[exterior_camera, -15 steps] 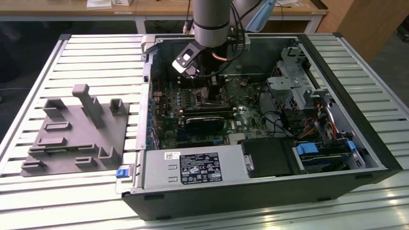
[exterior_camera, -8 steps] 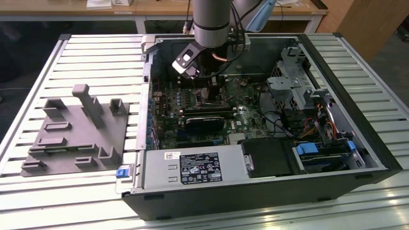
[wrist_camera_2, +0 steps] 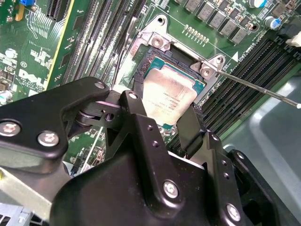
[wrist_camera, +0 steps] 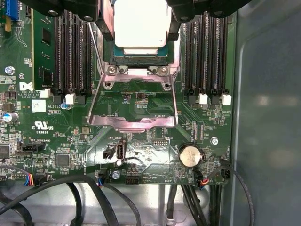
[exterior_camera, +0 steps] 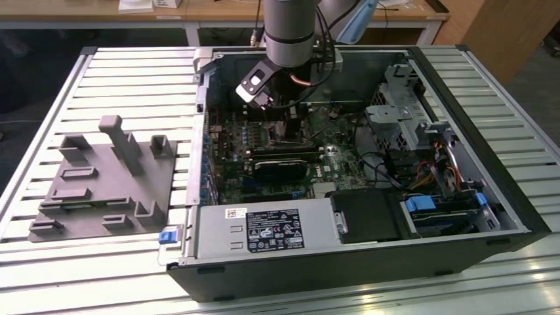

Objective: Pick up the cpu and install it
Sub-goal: 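Place the cpu into insertion slot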

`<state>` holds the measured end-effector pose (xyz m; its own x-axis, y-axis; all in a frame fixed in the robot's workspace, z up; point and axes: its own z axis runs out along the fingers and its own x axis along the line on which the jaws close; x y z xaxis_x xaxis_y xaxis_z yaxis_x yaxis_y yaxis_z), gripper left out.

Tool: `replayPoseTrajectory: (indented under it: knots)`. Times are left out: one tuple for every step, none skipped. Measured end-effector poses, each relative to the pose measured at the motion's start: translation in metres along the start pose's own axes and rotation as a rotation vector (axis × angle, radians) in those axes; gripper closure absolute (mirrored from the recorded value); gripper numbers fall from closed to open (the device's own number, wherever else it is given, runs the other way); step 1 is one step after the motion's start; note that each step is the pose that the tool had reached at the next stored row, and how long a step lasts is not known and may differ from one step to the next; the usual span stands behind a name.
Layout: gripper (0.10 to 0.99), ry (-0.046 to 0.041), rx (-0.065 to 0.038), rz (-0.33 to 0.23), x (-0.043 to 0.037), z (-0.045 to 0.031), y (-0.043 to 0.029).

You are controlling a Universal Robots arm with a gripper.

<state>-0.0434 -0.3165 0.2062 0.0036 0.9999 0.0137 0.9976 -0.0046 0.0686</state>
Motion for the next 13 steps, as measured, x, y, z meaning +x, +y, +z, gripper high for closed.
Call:
replayPoseTrajectory:
  knots:
    - [0.553, 0.0002, 0.000, 0.000, -0.0001, 0.0002, 0.0000]
    - [0.553, 0.0003, 0.000, 0.000, -0.0002, 0.0004, 0.0000]
    - [0.553, 0.0003, 0.000, 0.000, -0.0006, 0.0005, 0.0000]
    - [0.553, 0.0004, 0.000, 0.000, -0.0008, 0.0007, 0.0000]
    - [0.553, 0.0004, 0.000, 0.001, -0.0010, 0.0010, 0.0000]
    - [0.553, 0.0004, 0.000, 0.001, -0.0012, 0.0013, 0.0000]
    - [0.553, 0.0002, 0.000, 0.002, -0.0015, 0.0016, -0.0001]
    - [0.553, 0.0001, 0.000, 0.002, -0.0017, 0.0019, -0.0001]
    - [0.553, 0.0001, 0.000, 0.002, -0.0018, 0.0023, -0.0002]
    - [0.553, 0.0001, 0.000, 0.002, -0.0017, 0.0027, -0.0002]
    - [0.553, 0.0001, 0.000, 0.002, -0.0018, 0.0030, -0.0002]
    - [0.553, 0.0001, 0.000, 0.002, -0.0018, 0.0033, -0.0002]
    - [0.553, 0.0001, 0.000, 0.002, -0.0018, 0.0037, -0.0002]
